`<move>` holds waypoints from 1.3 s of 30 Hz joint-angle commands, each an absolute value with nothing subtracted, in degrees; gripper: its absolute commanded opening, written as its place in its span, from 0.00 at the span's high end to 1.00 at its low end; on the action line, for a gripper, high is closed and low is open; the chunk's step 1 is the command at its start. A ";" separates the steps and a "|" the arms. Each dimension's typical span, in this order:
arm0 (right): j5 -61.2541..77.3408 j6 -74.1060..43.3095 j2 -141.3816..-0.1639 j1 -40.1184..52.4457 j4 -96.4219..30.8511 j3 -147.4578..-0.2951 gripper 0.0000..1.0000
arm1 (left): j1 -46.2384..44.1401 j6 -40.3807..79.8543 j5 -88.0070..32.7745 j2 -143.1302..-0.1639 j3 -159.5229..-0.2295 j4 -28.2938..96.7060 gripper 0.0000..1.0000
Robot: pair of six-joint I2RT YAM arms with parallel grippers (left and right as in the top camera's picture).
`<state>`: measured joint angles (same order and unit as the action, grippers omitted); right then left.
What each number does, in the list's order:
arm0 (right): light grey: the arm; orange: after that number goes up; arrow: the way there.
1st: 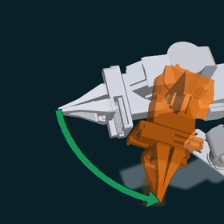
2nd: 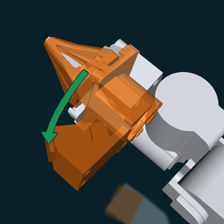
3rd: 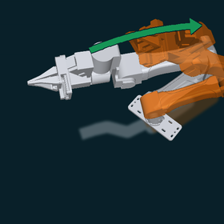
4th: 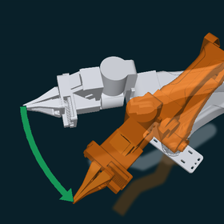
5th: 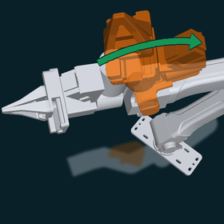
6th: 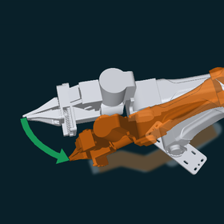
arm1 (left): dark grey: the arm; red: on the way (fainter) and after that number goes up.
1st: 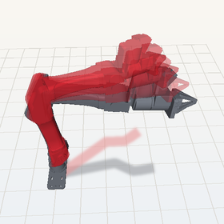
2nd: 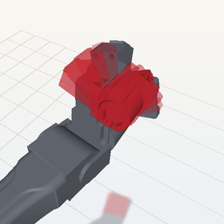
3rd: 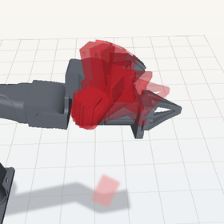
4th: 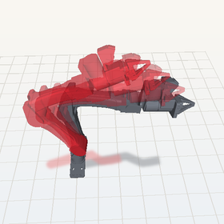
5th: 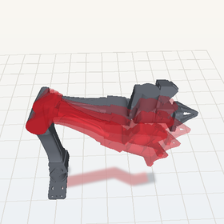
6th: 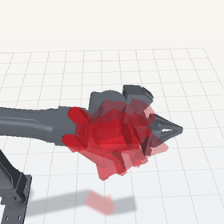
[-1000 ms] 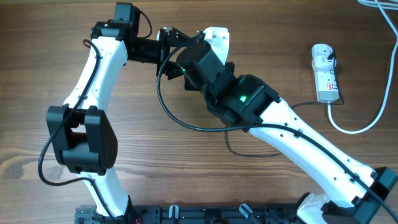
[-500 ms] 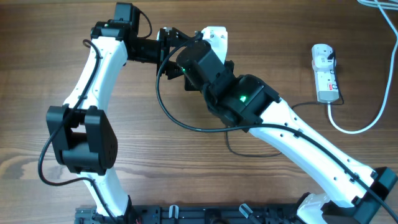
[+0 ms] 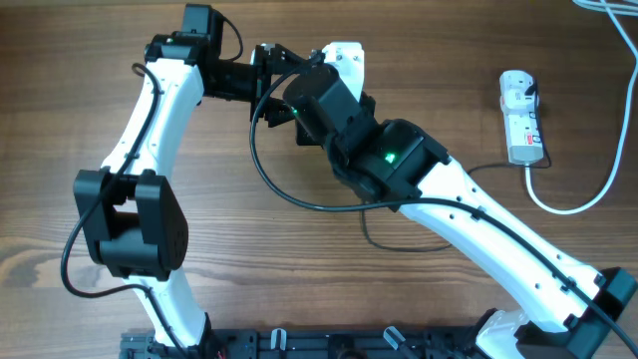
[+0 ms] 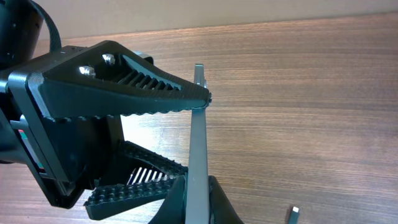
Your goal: Plug charger to phone and switch on socket
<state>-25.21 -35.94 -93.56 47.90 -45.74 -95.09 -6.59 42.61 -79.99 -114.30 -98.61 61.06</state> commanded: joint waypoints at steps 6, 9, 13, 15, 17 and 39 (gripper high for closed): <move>-24.32 -36.16 -94.43 47.94 -45.43 -95.90 0.96 | -6.66 42.89 -83.02 -112.27 -98.67 61.08 0.23; -24.86 -38.72 -94.39 47.94 -45.25 -95.90 0.95 | -6.66 42.89 -81.67 -112.27 -98.67 61.04 0.02; -30.61 -48.90 -94.06 47.94 -45.30 -95.90 0.96 | -6.66 42.92 -77.62 -112.27 -98.67 61.04 0.00; -33.23 -55.24 -93.60 47.94 -45.32 -95.90 0.96 | -6.66 42.92 -77.23 -112.27 -98.67 61.01 0.00; -33.85 -61.78 -93.23 47.94 -45.25 -95.90 0.96 | -6.66 42.92 -77.23 -112.27 -98.67 60.40 0.00; -30.81 -115.85 -93.01 47.94 -45.93 -95.90 0.96 | -6.66 48.29 -78.00 -112.27 -98.67 58.48 0.45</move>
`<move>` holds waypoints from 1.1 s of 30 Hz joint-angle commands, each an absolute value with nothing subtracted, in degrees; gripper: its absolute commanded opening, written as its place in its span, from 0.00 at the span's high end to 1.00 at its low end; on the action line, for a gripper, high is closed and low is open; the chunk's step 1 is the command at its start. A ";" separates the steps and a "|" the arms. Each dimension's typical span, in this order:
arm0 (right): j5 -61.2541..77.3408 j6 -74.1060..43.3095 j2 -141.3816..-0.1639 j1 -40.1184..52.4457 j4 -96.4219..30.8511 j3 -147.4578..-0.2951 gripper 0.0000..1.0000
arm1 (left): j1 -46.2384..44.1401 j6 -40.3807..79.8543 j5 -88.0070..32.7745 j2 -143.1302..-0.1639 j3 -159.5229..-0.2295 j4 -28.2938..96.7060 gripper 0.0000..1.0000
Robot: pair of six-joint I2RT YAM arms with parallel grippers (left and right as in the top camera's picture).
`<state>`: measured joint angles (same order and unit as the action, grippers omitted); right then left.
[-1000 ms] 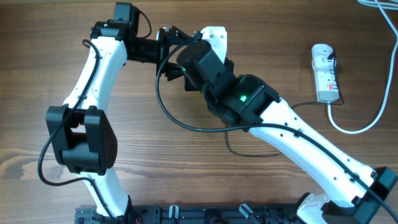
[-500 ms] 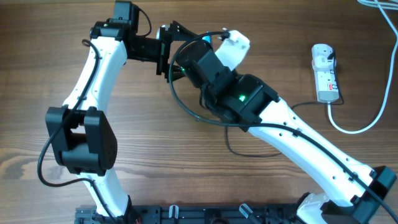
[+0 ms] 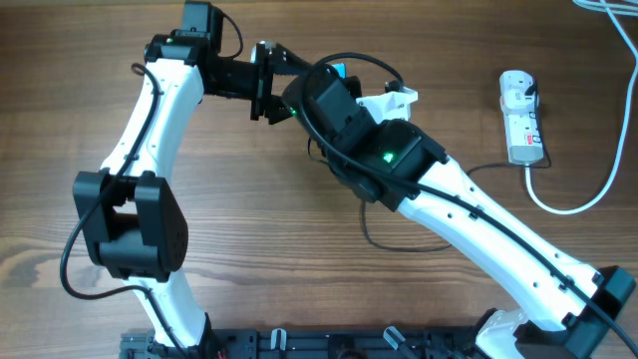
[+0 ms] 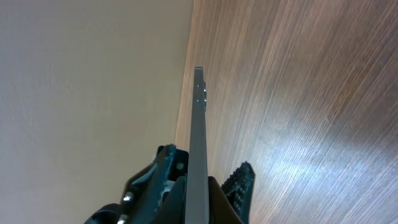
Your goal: Plug charger to phone and switch on socket
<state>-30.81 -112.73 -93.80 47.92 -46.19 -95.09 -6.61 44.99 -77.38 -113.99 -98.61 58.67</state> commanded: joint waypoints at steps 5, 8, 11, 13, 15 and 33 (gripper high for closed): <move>-30.81 -115.42 -92.99 47.94 -46.96 -95.90 0.96 | -6.63 48.51 -78.61 -112.27 -98.67 58.50 0.44; -30.81 -115.02 -92.99 47.94 -46.96 -95.90 0.96 | -6.63 48.51 -80.12 -112.27 -98.67 58.48 0.46; -30.74 -115.04 -92.99 47.94 -46.65 -95.90 0.96 | -6.59 48.51 -81.60 -112.27 -98.67 58.48 0.51; -28.97 -113.51 -92.99 47.94 -45.45 -95.90 0.96 | -6.59 48.51 -81.62 -112.27 -98.67 58.48 0.54; -27.64 -111.68 -92.99 47.94 -44.01 -95.90 0.96 | -6.59 48.51 -81.78 -112.27 -98.67 58.48 0.56; -27.11 -111.59 -92.99 47.94 -43.51 -95.90 0.95 | -6.59 48.51 -82.91 -112.27 -98.67 58.48 0.77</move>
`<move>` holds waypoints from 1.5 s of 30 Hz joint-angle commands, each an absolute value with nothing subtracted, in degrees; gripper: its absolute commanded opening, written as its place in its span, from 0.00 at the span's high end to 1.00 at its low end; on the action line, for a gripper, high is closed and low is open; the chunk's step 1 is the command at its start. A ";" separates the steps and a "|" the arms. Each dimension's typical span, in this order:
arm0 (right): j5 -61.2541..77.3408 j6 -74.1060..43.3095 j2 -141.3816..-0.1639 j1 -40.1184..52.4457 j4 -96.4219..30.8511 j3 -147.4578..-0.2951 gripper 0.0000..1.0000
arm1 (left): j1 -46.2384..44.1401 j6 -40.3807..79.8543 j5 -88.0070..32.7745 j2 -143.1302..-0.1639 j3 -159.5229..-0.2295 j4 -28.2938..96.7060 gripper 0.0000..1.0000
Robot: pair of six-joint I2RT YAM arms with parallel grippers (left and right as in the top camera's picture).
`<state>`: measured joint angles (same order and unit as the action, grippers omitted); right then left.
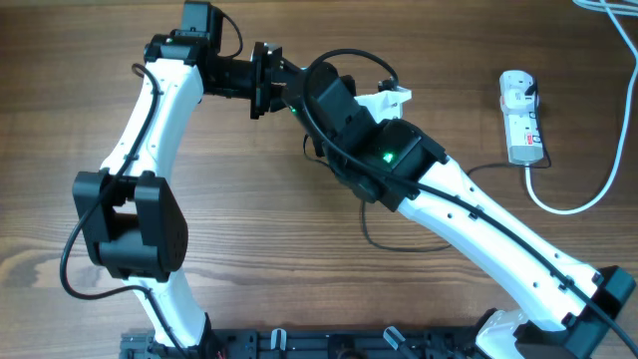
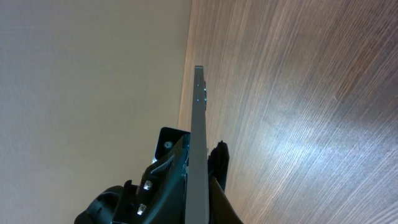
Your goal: Plug charger to phone and switch on socket
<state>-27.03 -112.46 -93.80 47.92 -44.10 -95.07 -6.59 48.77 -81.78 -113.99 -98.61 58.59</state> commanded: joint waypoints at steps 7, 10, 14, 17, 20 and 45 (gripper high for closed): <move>-26.89 -111.57 -92.99 47.94 -43.51 -95.90 0.92 | -6.59 48.51 -82.91 -112.27 -98.67 58.48 0.89; -26.94 -110.96 -92.99 47.94 -43.55 -95.90 0.80 | -6.59 48.51 -82.89 -112.27 -98.67 58.48 0.96; -28.86 -107.96 -92.82 47.94 -43.62 -95.90 0.53 | -6.59 48.49 -82.85 -112.27 -98.67 58.46 0.96; -32.84 -102.30 -91.77 47.94 -43.86 -95.90 0.26 | -6.59 48.47 -82.30 -112.27 -98.67 57.63 0.96; -35.16 -94.48 -88.84 47.92 -44.80 -95.90 0.12 | -6.37 48.45 -76.60 -112.27 -98.67 54.68 0.96; -18.48 -60.27 -88.88 35.38 -76.09 -92.12 0.00 | -5.63 28.69 -48.05 -112.27 -98.67 61.56 0.96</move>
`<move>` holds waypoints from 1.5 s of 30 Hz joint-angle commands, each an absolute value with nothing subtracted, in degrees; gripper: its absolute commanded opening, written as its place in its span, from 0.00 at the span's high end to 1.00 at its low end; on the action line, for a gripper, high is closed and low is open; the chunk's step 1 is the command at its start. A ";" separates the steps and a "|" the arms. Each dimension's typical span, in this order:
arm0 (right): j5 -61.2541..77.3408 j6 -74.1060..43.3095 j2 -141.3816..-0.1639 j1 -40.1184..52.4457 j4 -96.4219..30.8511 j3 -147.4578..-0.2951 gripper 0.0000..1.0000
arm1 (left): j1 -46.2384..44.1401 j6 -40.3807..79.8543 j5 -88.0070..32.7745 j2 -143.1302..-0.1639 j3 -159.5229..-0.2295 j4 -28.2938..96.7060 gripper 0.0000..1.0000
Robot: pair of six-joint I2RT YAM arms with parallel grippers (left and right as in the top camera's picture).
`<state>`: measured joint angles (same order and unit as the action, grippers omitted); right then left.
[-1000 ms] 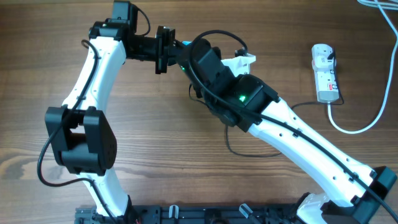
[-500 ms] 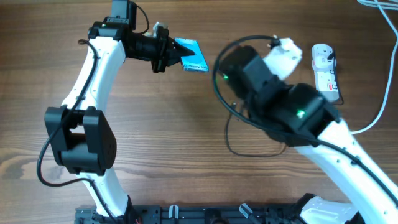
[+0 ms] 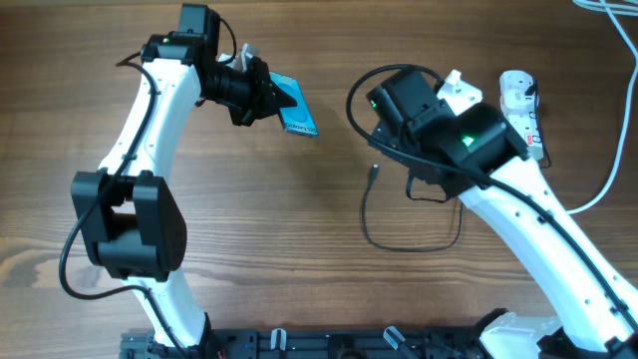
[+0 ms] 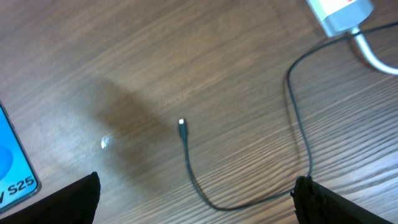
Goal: Plug charger to phone and switch on socket
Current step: 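Release the phone and move the right gripper over the USB-C plug, then lower the right gripper and close it on the black USB-C plug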
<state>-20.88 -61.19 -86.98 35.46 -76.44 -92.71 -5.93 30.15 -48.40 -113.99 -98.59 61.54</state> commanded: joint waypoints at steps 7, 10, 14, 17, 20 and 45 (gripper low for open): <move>-15.90 -52.58 -92.12 35.35 -74.02 -92.12 0.00 | -5.67 28.69 -47.20 -112.27 -98.67 61.58 0.96; -14.48 -52.31 -93.32 34.70 -73.25 -92.12 0.00 | -5.67 28.69 -47.20 -112.27 -98.67 61.58 0.96; -9.02 -41.41 -95.00 32.62 -68.51 -92.12 0.00 | -5.69 28.69 -46.57 -112.27 -98.67 61.56 0.96; -8.80 -39.24 -95.96 31.64 -68.47 -92.12 0.00 | -5.67 28.69 -46.37 -112.27 -98.67 61.58 0.96; -8.14 -38.74 -97.65 30.81 -68.97 -92.12 0.00 | -5.67 28.67 -46.35 -112.27 -98.67 61.58 0.96; 0.12 -39.44 -112.60 28.51 -67.70 -92.12 0.34 | -1.58 28.88 -22.04 -112.29 -98.56 65.43 0.96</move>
